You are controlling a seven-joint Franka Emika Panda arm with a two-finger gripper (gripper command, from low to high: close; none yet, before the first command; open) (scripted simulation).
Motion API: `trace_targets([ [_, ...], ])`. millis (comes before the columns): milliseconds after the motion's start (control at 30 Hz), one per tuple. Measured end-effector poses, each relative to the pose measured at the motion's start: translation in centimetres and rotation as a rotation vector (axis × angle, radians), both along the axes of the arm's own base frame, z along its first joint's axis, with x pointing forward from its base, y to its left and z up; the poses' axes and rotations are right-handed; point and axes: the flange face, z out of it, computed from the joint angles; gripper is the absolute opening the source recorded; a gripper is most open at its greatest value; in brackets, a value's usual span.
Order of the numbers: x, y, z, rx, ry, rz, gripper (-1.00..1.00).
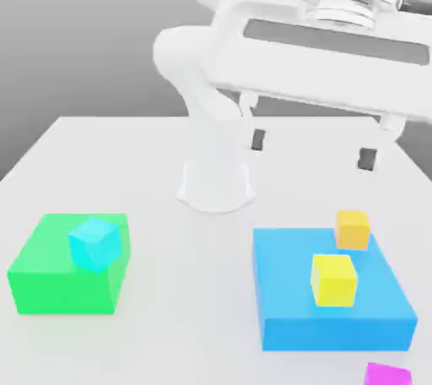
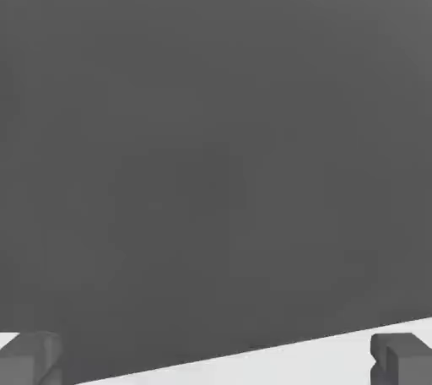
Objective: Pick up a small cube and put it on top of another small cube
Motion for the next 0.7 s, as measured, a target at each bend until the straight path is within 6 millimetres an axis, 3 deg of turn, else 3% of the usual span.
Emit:
trace_targets([
  [267,1.3,4.4,-12.1,0.058,0.149,-0.045,0.00],
  [533,-0.3,9.7,-22.1,0.173,0.288,-0.097,0.00],
  [667,-0.5,10.3,-28.3,0.192,0.304,-0.106,0.00],
  [700,-0.6,10.4,-29.3,0.192,0.305,-0.106,-1.00],
])
